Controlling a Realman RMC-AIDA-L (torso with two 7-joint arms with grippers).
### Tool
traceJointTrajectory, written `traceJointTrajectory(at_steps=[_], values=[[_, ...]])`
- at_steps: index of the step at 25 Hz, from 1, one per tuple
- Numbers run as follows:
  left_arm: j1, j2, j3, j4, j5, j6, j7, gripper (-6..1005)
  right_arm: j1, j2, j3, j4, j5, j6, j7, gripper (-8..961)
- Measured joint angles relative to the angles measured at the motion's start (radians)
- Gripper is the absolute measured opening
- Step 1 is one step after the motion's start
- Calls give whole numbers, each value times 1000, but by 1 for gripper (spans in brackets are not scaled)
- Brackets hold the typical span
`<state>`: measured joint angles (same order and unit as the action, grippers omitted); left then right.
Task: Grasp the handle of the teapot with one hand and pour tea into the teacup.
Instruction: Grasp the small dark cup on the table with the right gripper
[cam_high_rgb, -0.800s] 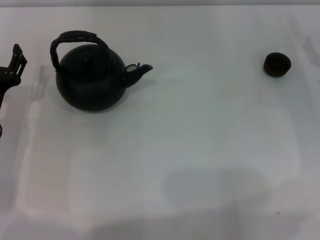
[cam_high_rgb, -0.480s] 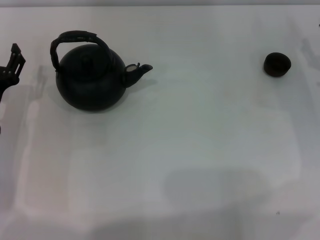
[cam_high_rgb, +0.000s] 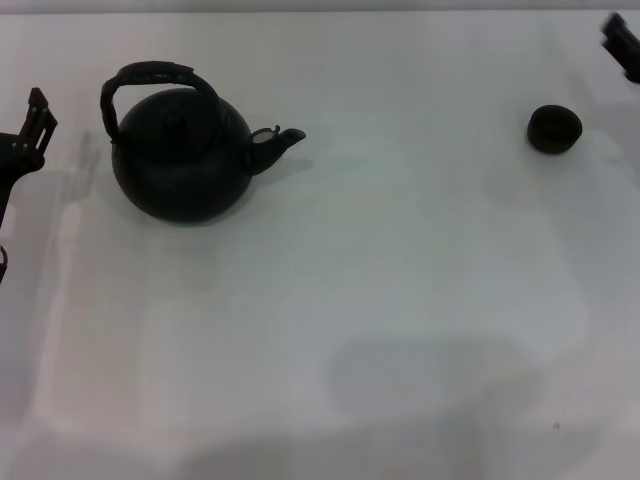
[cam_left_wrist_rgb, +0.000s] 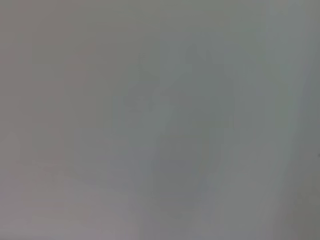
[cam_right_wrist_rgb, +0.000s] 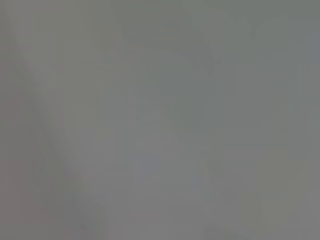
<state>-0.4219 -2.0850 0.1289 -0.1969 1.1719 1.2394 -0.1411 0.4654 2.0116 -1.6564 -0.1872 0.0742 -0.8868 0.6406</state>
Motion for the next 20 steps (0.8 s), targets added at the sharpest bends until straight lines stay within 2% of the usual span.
traceJointTrajectory(at_steps=[3, 5, 9, 16, 20], values=[[3, 1, 0, 1, -1, 0, 0, 815, 4, -29, -80, -107, -27, 38, 37, 840], [4, 1, 0, 1, -1, 0, 0, 815, 11, -63, -114, -200, -116, 95, 122, 840], [2, 2, -4, 4, -3, 0, 0, 816, 62, -128, -122, -329, -459, 165, 423, 840], [-2, 2, -7, 7, -7, 0, 0, 816, 249, -210, -118, -364, -1078, 78, 994, 840], [-4, 2, -8, 7, -8, 6, 0, 815, 361, -234, -118, -367, -1313, 3, 1189, 839]])
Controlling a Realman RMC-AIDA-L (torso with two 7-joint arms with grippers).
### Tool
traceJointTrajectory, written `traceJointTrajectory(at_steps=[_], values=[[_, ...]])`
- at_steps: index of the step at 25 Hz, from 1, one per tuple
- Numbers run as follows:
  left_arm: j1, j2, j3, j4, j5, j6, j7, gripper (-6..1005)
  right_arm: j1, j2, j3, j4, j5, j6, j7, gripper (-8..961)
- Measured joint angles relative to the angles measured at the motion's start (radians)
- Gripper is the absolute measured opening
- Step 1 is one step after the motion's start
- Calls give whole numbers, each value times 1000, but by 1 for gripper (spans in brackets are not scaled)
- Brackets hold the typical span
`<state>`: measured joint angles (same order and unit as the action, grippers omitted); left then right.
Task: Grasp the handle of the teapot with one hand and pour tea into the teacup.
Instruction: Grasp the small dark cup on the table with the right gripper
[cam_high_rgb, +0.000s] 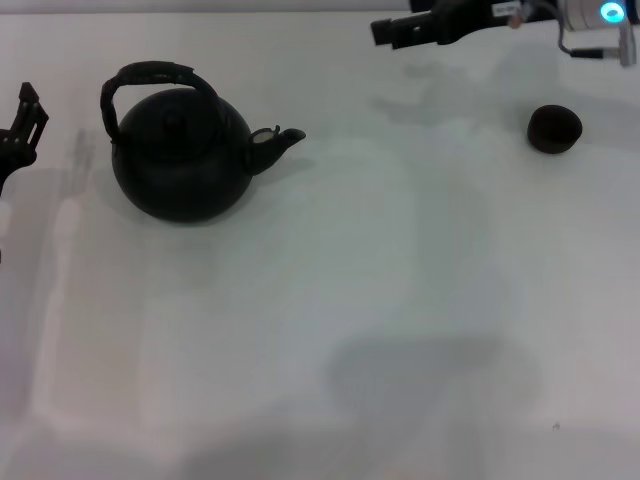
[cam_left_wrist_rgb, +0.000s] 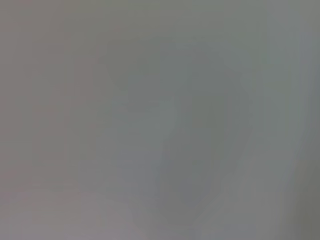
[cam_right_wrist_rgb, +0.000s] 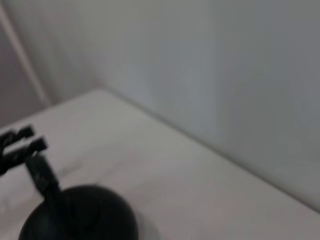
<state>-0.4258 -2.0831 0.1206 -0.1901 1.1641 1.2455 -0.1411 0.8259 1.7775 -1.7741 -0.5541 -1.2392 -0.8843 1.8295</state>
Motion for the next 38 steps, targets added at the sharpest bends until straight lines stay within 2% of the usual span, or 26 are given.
traceJointTrajectory(at_steps=[5, 13, 19, 27, 38], values=[[-3, 0, -1, 0, 0, 2, 0, 816, 114, 0, 0, -3, -283, -32, 167, 839], [-4, 1, -1, 0, 0, 3, 0, 815, 255, 43, 3, 3, -787, -73, 474, 839], [-5, 2, -1, 2, 0, 3, 3, 815, 273, 51, 15, 13, -948, -107, 569, 839], [-10, 3, -1, 3, 4, -2, 1, 816, 258, 57, 106, 96, -1063, -151, 584, 838], [-15, 2, 3, -1, 6, -5, 0, 815, 229, 100, 107, 157, -1121, -109, 586, 838]])
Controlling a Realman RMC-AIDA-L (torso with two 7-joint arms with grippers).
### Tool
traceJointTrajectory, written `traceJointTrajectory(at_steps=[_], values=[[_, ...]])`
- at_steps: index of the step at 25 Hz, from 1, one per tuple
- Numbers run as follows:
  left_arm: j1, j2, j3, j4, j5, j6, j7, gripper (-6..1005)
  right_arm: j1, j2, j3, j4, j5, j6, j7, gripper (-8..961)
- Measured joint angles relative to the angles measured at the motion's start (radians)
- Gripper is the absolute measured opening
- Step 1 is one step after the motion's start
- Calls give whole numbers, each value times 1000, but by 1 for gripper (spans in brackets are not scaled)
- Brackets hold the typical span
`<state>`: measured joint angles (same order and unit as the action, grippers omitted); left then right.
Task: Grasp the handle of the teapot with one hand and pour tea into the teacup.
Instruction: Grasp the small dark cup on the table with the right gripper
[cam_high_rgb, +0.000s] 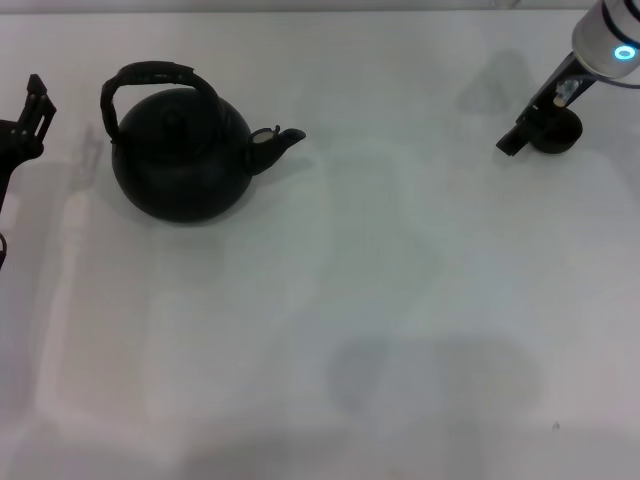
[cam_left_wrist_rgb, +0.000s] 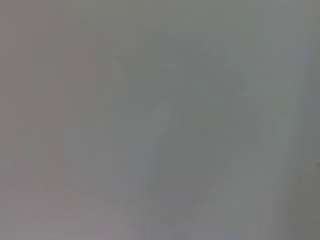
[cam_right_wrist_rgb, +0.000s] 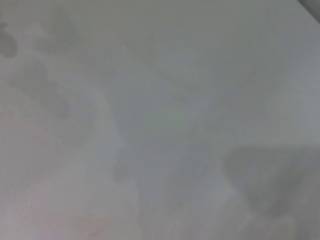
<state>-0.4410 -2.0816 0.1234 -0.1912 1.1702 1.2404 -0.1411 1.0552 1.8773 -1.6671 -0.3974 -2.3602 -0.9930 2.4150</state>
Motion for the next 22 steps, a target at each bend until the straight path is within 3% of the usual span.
traceJointTrajectory(at_steps=[14, 19, 22], values=[[2, 0, 4, -2, 2, -1, 0, 816, -4, 11, -7, 0, -5, 58, -13, 837], [2, -1, 0, -2, 2, -1, 0, 816, -2, 39, -8, 9, -53, 117, -14, 837], [2, -2, 0, -3, 2, -1, 0, 816, -2, 43, -8, 9, -58, 125, -14, 837]])
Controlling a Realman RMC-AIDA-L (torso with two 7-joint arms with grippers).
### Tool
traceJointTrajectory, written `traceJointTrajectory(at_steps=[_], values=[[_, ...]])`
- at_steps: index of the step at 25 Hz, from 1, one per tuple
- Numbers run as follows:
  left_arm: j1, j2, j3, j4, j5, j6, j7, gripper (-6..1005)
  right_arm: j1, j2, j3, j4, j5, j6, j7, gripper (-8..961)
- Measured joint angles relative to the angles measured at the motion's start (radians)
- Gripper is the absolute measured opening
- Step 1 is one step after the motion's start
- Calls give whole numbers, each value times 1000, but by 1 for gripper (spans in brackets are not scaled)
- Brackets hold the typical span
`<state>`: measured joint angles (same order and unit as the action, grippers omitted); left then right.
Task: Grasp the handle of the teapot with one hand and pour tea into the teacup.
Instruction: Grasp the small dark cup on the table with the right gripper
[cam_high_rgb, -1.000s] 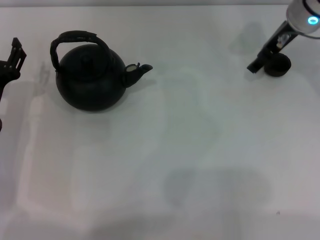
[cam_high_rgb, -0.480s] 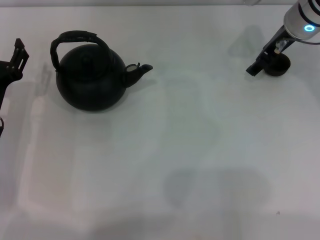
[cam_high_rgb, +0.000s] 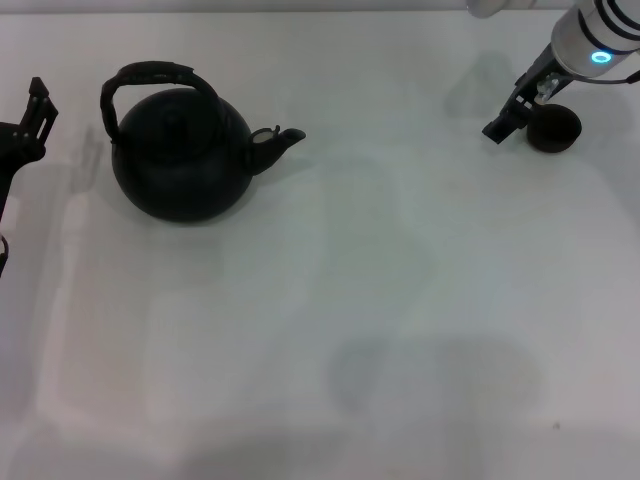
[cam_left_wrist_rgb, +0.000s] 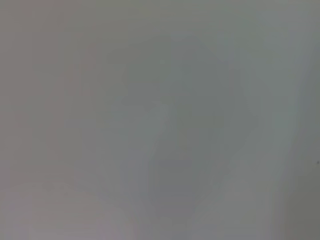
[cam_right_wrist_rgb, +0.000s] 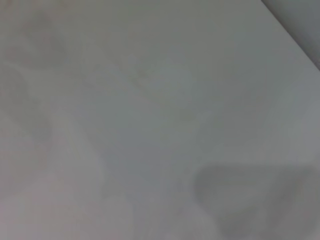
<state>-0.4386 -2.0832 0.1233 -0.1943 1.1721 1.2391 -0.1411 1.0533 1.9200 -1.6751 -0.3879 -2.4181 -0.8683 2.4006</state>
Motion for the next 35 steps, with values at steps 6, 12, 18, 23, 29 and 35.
traceJointTrajectory(at_steps=[6, 12, 18, 23, 29, 35], values=[[1, 0, -1, -1, -2, 0, 0, 816, 1, -4, 3, 12, -10, 7, 0, 836], [2, 0, -2, -1, -4, 0, 0, 815, 4, -5, 5, 37, -11, 16, 0, 836], [2, 0, -2, -2, -3, 1, 0, 815, -1, -10, 7, 52, -12, 17, 5, 836], [-2, 0, -2, -2, -3, 2, 0, 815, -10, -16, 8, 52, -12, 1, 10, 836], [-4, 2, 4, 2, 0, 2, 0, 815, -27, -26, 22, 62, -11, -5, 11, 835], [-5, 2, 4, 4, 0, 1, 1, 816, -35, -32, 47, 56, -10, -19, 12, 835]])
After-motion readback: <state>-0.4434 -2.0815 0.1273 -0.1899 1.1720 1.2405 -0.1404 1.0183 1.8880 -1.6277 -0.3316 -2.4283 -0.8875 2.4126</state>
